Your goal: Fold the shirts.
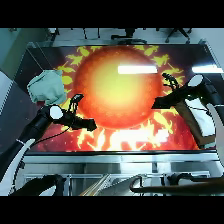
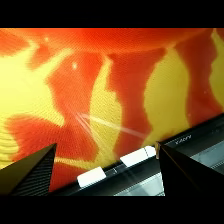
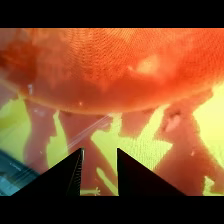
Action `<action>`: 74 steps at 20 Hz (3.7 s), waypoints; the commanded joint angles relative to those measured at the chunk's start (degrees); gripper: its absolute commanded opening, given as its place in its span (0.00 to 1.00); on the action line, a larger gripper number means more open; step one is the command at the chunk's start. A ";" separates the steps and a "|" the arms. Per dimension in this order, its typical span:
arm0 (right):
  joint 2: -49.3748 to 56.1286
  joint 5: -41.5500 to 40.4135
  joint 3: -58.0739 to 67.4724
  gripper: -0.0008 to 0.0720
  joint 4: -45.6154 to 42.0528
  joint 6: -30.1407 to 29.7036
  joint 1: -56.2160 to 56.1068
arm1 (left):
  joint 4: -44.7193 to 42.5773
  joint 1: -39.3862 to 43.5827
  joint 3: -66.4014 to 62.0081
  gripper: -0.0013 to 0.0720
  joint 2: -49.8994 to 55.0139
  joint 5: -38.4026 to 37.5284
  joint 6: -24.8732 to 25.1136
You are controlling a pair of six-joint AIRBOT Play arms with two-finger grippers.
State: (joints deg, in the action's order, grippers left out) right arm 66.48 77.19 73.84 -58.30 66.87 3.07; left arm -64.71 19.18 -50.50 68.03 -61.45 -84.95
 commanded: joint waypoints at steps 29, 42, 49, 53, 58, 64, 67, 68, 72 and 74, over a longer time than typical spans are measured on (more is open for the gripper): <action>0.09 -2.01 -0.02 0.36 2.10 0.02 0.02 | -6.08 -24.15 -17.81 0.38 1.97 2.21 0.04; 5.35 -7.32 -0.02 0.76 6.54 3.10 0.04 | -5.66 -38.14 -29.90 0.88 34.23 10.34 0.07; 5.70 -7.28 -0.02 0.76 6.54 3.96 0.04 | -6.25 -34.80 -40.48 0.35 39.52 14.99 0.07; 5.68 -5.57 -0.02 0.58 6.54 3.96 0.04 | -6.21 -34.58 -47.56 0.04 42.01 2.34 0.07; 5.27 -3.28 0.00 0.48 7.91 3.93 0.07 | 5.07 -31.47 -57.02 0.03 40.02 -12.63 3.82; 0.02 -3.15 1.09 0.49 17.66 1.66 3.34 | 28.83 -16.37 -70.40 0.03 24.79 -15.67 5.46; -6.19 -1.66 3.45 0.49 20.50 -0.35 9.38 | 28.37 -9.53 -67.01 0.03 14.51 -6.12 5.31; -8.50 -1.16 3.85 0.49 20.83 -1.14 11.10 | 28.33 -8.26 -64.43 0.03 11.37 -4.00 4.94; -16.61 -1.18 3.85 0.56 20.85 -3.52 14.21 | 28.13 -7.21 -57.77 0.03 5.64 -3.56 4.50; -17.49 -0.39 3.78 0.66 20.83 -3.78 13.53 | 28.15 -7.98 -53.09 0.03 5.68 -4.15 4.52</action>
State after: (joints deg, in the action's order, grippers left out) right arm 52.14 76.09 77.45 -38.00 64.60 15.90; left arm -36.99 10.85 -108.75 75.99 -66.50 -80.16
